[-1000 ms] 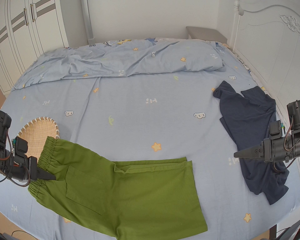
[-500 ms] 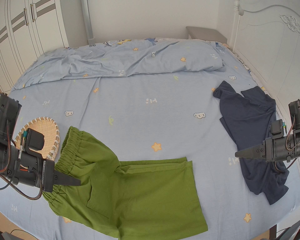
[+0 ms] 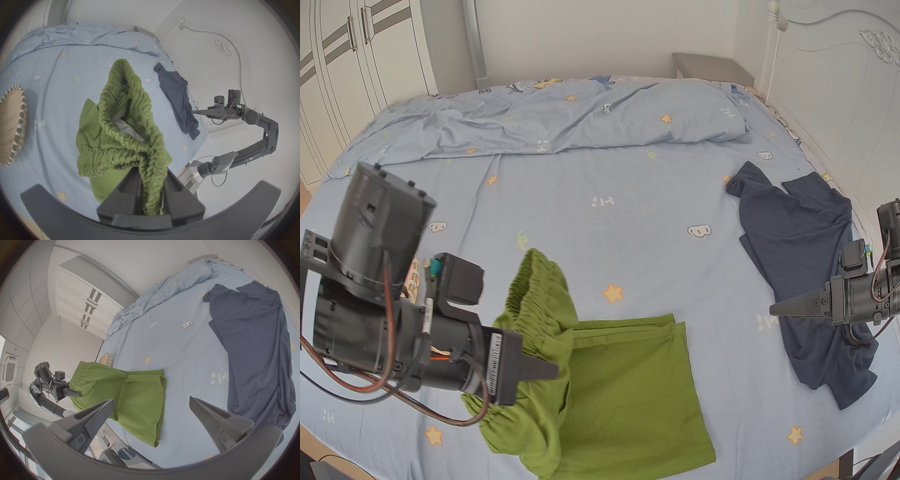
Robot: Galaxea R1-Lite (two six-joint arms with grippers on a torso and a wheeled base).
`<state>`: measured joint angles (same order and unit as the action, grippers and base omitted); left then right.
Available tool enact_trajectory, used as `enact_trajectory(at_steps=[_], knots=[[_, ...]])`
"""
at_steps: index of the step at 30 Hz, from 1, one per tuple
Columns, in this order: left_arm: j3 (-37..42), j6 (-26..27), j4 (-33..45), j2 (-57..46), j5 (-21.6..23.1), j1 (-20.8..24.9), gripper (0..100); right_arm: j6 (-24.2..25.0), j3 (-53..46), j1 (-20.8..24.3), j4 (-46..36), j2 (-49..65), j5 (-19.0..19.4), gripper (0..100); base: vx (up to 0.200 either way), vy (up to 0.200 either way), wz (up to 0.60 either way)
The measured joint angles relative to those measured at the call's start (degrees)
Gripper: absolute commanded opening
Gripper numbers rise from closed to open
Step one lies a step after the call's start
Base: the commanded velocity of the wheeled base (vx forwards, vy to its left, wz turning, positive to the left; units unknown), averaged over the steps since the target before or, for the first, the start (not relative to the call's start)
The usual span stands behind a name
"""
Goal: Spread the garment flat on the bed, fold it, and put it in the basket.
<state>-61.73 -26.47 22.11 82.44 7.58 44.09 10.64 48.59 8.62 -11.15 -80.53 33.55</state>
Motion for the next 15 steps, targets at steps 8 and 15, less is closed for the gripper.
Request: enact_trajectory(at_steps=[8,15], knots=[[0.3,-1.8,-4.9,5.3,-0.3,4.2,0,0.0,-0.2,0.1,0.1,-0.1,0.0,100,0.000,0.000,0.00],[0.5,-2.7,-7.6,8.6,-0.3,6.0,0,0.0,-0.4,0.2,0.1,-0.3,0.0,100,0.000,0.000,0.00]])
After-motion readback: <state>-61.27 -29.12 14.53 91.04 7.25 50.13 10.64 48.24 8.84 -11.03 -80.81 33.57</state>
